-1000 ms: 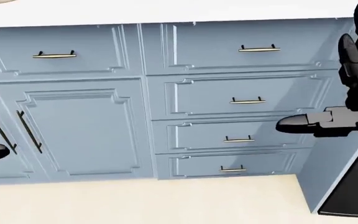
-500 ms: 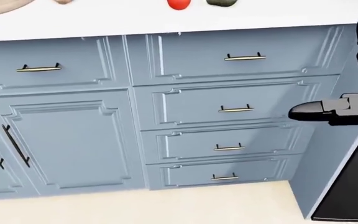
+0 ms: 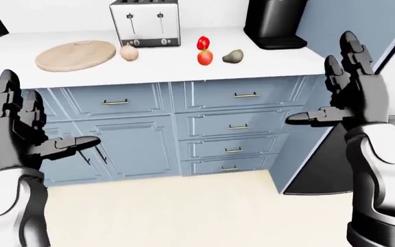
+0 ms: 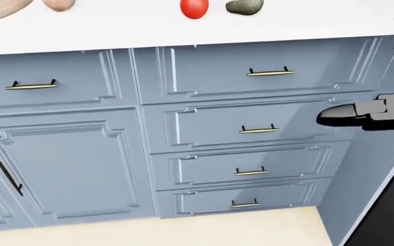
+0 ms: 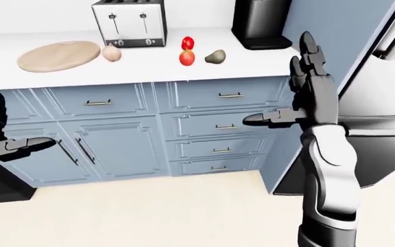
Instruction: Place the avocado, onion, tomato and bell pepper on the cutting board.
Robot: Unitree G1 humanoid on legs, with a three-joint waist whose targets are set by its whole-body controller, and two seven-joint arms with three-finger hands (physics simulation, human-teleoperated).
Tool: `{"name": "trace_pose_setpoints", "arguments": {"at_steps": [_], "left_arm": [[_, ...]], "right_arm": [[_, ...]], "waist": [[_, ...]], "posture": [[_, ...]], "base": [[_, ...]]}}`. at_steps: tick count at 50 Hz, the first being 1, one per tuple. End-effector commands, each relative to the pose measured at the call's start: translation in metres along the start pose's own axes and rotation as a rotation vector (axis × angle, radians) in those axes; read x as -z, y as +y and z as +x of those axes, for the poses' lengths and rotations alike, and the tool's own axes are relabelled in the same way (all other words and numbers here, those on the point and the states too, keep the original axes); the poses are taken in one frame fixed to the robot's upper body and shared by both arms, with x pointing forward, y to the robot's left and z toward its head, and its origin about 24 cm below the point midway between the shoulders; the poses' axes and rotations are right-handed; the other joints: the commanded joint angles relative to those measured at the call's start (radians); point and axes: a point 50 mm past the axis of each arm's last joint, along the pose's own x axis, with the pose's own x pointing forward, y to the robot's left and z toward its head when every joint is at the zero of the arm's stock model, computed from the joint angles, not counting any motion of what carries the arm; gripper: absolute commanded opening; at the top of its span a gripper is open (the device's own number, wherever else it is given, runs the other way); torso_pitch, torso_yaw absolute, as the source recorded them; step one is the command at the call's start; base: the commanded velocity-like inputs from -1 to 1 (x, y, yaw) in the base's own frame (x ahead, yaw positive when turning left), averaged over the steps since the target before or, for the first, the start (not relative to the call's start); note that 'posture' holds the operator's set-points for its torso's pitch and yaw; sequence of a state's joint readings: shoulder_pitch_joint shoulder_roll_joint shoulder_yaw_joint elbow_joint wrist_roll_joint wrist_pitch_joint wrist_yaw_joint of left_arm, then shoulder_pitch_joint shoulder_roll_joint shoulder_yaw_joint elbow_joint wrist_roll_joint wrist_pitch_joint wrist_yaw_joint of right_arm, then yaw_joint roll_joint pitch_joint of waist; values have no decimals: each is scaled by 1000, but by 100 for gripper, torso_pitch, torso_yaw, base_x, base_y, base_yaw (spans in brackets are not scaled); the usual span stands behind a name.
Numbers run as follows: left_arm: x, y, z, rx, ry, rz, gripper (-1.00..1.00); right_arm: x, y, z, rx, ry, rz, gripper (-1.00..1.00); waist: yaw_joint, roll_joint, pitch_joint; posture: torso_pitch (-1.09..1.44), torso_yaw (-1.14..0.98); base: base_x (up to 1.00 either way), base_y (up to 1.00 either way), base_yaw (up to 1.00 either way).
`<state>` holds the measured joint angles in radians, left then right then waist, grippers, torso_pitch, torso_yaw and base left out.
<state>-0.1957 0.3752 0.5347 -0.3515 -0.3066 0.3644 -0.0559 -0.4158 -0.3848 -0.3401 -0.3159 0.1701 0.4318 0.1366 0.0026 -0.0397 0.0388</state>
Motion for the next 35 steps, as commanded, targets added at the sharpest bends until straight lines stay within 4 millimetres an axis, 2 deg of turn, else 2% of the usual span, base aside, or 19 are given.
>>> {"name": "trace_pose_setpoints", "arguments": {"at_steps": [1, 3, 5, 8, 10, 11, 12, 13, 14, 15, 18, 21, 23, 25, 26, 27, 28, 31, 35], "left_arm": [[-17, 0, 2, 5, -77, 17, 100], [-18, 0, 2, 6, -79, 17, 100], [-19, 1, 1, 5, -81, 20, 100], [-20, 2, 1, 3, -84, 23, 100], [-21, 3, 1, -2, -85, 23, 100], [-21, 4, 1, -4, -85, 22, 100], [-21, 4, 0, -4, -85, 22, 100], [-21, 4, 0, -3, -85, 23, 100], [-22, 4, 0, -3, -86, 23, 100], [-22, 4, 0, -4, -85, 22, 100], [-20, 4, 0, -3, -83, 22, 100], [-22, 5, 0, -2, -85, 22, 100], [-22, 4, 0, 0, -85, 23, 100], [-21, 4, -1, 4, -83, 23, 100], [-21, 4, 0, 2, -83, 23, 100], [-21, 4, 0, 3, -83, 24, 100], [-22, 4, -1, 4, -85, 24, 100], [-23, 4, -2, 4, -86, 23, 100], [-22, 5, -2, 2, -86, 24, 100]], "right_arm": [[-15, -1, 2, 5, -65, -13, 100], [-15, -1, 2, 5, -65, -15, 100], [-17, -1, 3, 3, -68, -16, 100], [-19, -1, 3, 2, -74, -18, 100], [-21, -2, 4, 0, -75, -21, 100], [-22, -2, 4, 0, -78, -21, 100], [-22, -2, 4, 1, -80, -22, 100], [-22, -2, 4, 1, -80, -22, 100], [-22, -2, 4, 0, -80, -23, 100], [-23, -2, 4, -1, -81, -23, 100], [-26, -2, 5, -1, -86, -24, 100], [-28, -3, 4, 0, -90, -25, 100], [-28, -3, 4, 0, -90, -25, 100], [-28, -3, 4, 0, -91, -25, 100], [-28, -3, 5, 0, -90, -25, 100], [-27, -3, 4, -1, -89, -26, 100], [-28, -3, 4, 0, -91, -26, 100], [-28, -4, 4, 5, -93, -27, 100], [-28, -4, 4, 5, -94, -28, 100]], "waist": [[-2, -1, -17], [-3, -2, -14], [-3, 14, -16], [-5, 44, -3], [-9, 76, -4], [-12, 102, -9], [-13, 139, -21], [-2, 100, -16], [-4, 113, -12], [-2, 112, -11], [3, 87, -17], [6, 56, -7], [9, 21, -10], [8, -28, -18], [-2, 11, -16], [3, -5, -13], [-2, -3, -16], [-4, 19, -16], [-10, 70, -2]], "posture": [[0, 0], [0, 0], [0, 0], [0, 0], [0, 0], [0, 0], [0, 0], [0, 0], [0, 0], [0, 0], [0, 0], [0, 0], [0, 0], [0, 0], [0, 0], [0, 0], [0, 0], [0, 0], [0, 0]], "base": [[14, 0, 0], [14, 0, 0], [13, 0, 0], [14, 0, 0], [14, 0, 0], [15, 0, 0], [14, 0, 0], [14, 0, 0], [13, 0, 0], [14, 0, 0], [14, 0, 0], [14, 0, 0], [14, 0, 0], [14, 0, 0], [15, 0, 0], [13, 0, 0], [15, 0, 0], [14, 0, 0], [14, 0, 0]]}}
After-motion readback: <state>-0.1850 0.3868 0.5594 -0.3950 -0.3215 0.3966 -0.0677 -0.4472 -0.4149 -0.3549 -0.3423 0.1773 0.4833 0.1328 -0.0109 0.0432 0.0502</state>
